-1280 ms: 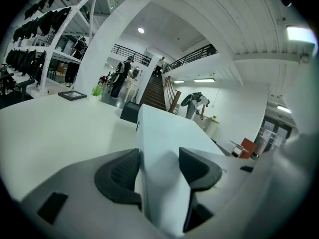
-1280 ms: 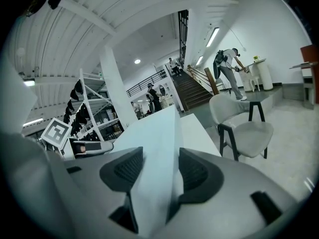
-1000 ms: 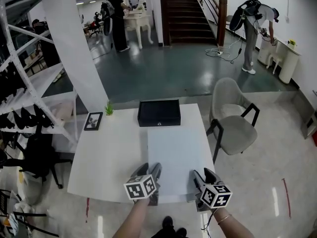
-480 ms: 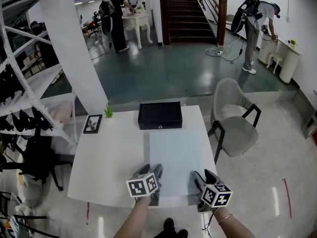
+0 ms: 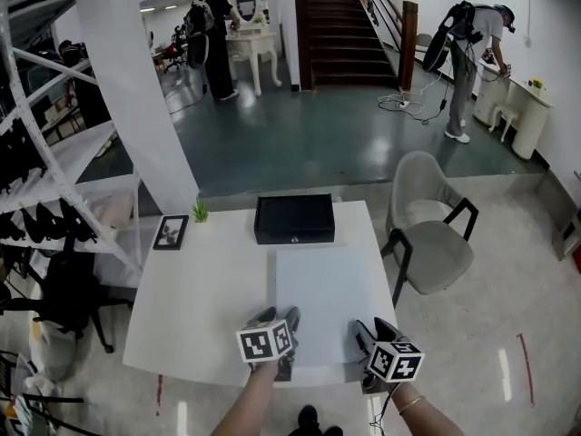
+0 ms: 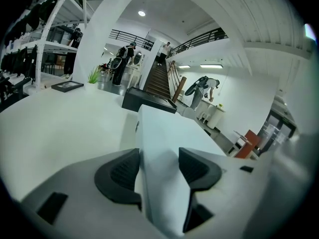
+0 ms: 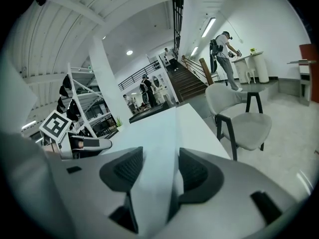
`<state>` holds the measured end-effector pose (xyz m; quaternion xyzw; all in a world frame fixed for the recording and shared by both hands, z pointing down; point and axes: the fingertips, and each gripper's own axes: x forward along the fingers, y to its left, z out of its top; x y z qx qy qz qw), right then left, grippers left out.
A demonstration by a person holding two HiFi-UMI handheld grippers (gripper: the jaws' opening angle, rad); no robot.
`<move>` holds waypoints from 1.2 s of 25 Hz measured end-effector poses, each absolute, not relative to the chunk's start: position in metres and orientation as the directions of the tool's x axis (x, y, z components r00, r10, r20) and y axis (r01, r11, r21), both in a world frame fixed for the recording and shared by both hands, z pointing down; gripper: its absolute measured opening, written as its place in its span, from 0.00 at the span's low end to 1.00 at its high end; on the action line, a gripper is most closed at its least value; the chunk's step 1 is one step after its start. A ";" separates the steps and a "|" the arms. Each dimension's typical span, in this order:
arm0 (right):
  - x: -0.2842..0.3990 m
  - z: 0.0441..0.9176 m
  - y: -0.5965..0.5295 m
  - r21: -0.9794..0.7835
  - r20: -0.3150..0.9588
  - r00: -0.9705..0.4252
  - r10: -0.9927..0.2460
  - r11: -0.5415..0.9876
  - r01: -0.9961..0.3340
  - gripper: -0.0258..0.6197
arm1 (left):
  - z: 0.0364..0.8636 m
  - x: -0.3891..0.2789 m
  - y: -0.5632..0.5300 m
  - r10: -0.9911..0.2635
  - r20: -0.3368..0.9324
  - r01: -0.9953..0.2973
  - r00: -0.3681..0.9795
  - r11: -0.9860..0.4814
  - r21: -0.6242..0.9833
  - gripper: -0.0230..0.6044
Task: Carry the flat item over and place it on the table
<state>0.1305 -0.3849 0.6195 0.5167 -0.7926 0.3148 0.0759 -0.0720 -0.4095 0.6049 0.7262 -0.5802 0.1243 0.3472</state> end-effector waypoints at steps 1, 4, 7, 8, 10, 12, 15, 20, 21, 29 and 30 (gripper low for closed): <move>0.130 0.620 -0.385 -0.417 0.452 -0.453 -0.768 0.267 -0.869 0.39 | 0.605 -0.072 -0.410 -0.754 0.587 -0.930 0.294 -0.084 0.357 0.43; 0.129 0.620 -0.385 -0.414 0.460 -0.451 -0.765 0.264 -0.871 0.39 | 0.606 -0.074 -0.410 -0.748 0.594 -0.930 0.294 -0.080 0.360 0.43; 0.129 0.621 -0.386 -0.412 0.458 -0.452 -0.766 0.267 -0.871 0.39 | 0.608 -0.073 -0.411 -0.744 0.598 -0.926 0.298 -0.074 0.369 0.43; 0.129 0.621 -0.386 -0.413 0.459 -0.453 -0.764 0.267 -0.871 0.39 | 0.608 -0.073 -0.411 -0.743 0.599 -0.925 0.299 -0.072 0.372 0.43; 0.129 0.620 -0.385 -0.417 0.463 -0.455 -0.761 0.266 -0.869 0.39 | 0.608 -0.073 -0.410 -0.740 0.601 -0.923 0.302 -0.070 0.377 0.43; 0.128 0.619 -0.384 -0.416 0.469 -0.454 -0.758 0.265 -0.870 0.39 | 0.607 -0.074 -0.409 -0.739 0.602 -0.922 0.304 -0.070 0.380 0.43; 0.128 0.616 -0.384 -0.405 0.472 -0.455 -0.755 0.273 -0.873 0.39 | 0.604 -0.073 -0.409 -0.740 0.598 -0.919 0.307 -0.067 0.389 0.43; 0.129 0.613 -0.383 -0.382 0.473 -0.455 -0.754 0.290 -0.877 0.38 | 0.601 -0.076 -0.408 -0.755 0.590 -0.925 0.285 -0.055 0.376 0.43; 0.130 0.612 -0.383 -0.378 0.471 -0.454 -0.757 0.292 -0.879 0.38 | 0.600 -0.077 -0.407 -0.759 0.589 -0.928 0.278 -0.055 0.368 0.43; 0.142 0.586 -0.368 -0.334 0.417 -0.442 -0.794 0.318 -0.887 0.32 | 0.569 -0.081 -0.389 -0.813 0.514 -0.935 0.274 -0.099 0.342 0.43; 0.142 0.582 -0.366 -0.326 0.410 -0.441 -0.798 0.324 -0.888 0.31 | 0.565 -0.081 -0.387 -0.819 0.505 -0.936 0.273 -0.105 0.336 0.42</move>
